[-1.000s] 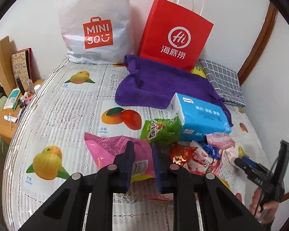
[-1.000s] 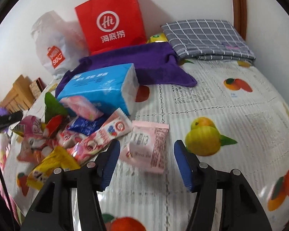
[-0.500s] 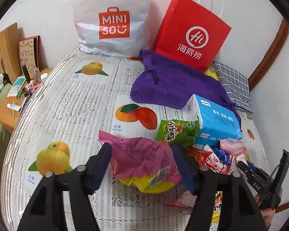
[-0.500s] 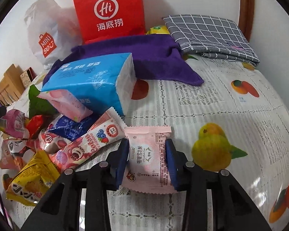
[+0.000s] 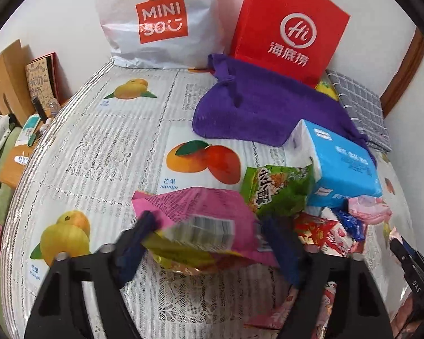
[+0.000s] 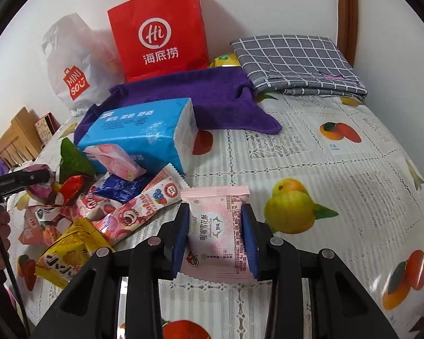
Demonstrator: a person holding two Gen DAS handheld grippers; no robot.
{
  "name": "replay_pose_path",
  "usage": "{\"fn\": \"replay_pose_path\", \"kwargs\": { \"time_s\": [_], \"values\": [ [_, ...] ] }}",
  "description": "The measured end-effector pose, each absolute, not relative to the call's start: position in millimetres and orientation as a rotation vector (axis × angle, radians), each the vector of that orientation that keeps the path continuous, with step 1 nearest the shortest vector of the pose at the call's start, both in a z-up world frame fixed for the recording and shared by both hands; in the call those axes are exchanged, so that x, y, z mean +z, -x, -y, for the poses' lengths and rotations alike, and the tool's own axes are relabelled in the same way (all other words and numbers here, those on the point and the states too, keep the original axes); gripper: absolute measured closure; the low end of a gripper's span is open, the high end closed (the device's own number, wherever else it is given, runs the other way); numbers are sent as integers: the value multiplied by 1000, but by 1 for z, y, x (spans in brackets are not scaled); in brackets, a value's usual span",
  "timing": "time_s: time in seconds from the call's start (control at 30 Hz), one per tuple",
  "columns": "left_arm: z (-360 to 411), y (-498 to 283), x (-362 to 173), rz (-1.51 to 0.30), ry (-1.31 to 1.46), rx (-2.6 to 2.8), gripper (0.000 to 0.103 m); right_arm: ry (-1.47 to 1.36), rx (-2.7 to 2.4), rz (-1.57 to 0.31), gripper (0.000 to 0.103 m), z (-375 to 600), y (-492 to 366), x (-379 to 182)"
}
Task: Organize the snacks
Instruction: 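Carry both held snacks up and over onto the purple towel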
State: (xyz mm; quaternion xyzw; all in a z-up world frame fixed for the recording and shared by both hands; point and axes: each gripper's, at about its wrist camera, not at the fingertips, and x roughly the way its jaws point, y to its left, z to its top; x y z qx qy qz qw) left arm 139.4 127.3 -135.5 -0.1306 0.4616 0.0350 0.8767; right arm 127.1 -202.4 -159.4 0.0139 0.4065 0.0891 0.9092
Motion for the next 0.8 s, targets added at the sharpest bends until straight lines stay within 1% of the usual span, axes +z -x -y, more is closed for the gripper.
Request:
{"fn": "replay_pose_path", "kwargs": {
  "time_s": [0.07, 0.27, 0.5, 0.8],
  "values": [
    [-127, -137, -132, -959, 264, 65, 43, -28, 178, -837, 67, 204, -125, -159],
    [-129, -126, -128, -935, 266, 40, 49, -37, 173, -830, 67, 205, -123, -157],
    [-131, -116, -111, -895, 292, 15, 51, -39, 170, -812, 67, 206, -119, -148],
    [-118, -106, -80, -852, 300, -23, 51, -29, 183, -765, 67, 199, -114, -119]
  ]
}}
